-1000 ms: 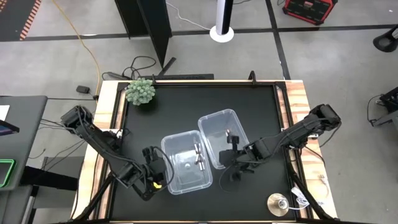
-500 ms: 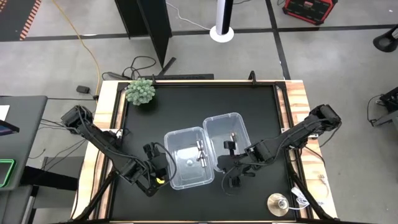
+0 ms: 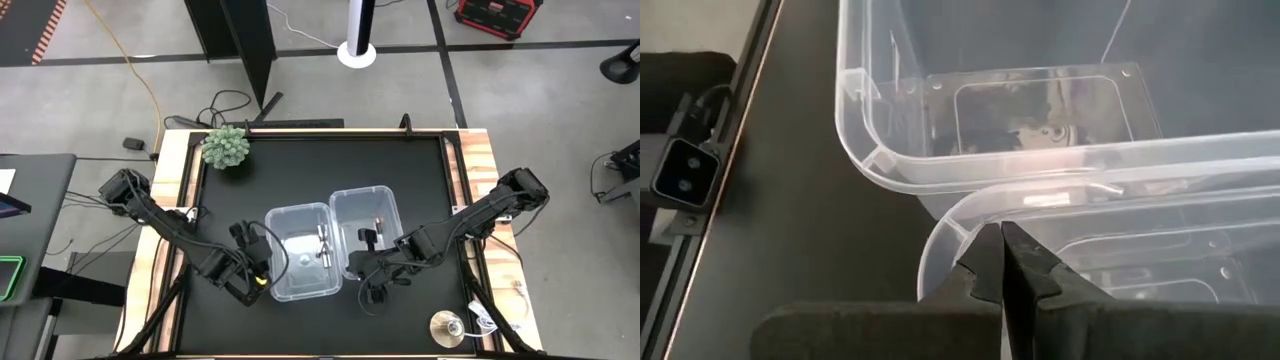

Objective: Sort batteries
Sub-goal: Move the transparent bins to the center

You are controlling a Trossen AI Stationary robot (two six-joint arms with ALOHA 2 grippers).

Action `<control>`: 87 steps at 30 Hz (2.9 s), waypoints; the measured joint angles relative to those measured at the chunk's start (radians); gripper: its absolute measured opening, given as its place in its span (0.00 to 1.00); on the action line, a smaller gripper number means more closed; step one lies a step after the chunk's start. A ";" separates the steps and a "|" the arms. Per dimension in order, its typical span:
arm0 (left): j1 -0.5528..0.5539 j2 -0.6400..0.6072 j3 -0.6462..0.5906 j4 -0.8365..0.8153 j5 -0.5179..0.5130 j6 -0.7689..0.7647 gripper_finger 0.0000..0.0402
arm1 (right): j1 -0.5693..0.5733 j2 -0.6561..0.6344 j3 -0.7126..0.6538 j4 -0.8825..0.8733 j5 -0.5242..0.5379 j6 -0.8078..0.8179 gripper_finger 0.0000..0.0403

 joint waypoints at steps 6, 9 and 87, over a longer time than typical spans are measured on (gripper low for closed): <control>0.038 -0.002 0.000 -0.004 0.000 0.032 0.52 | 0.000 0.000 0.000 0.003 0.000 0.014 0.03; 0.060 -0.003 0.000 -0.003 0.001 0.045 0.52 | 0.000 0.000 0.000 0.003 0.000 0.020 0.03; -0.013 -0.166 -0.084 0.137 -0.118 0.086 0.52 | 0.223 0.175 0.188 0.040 0.083 -0.204 0.03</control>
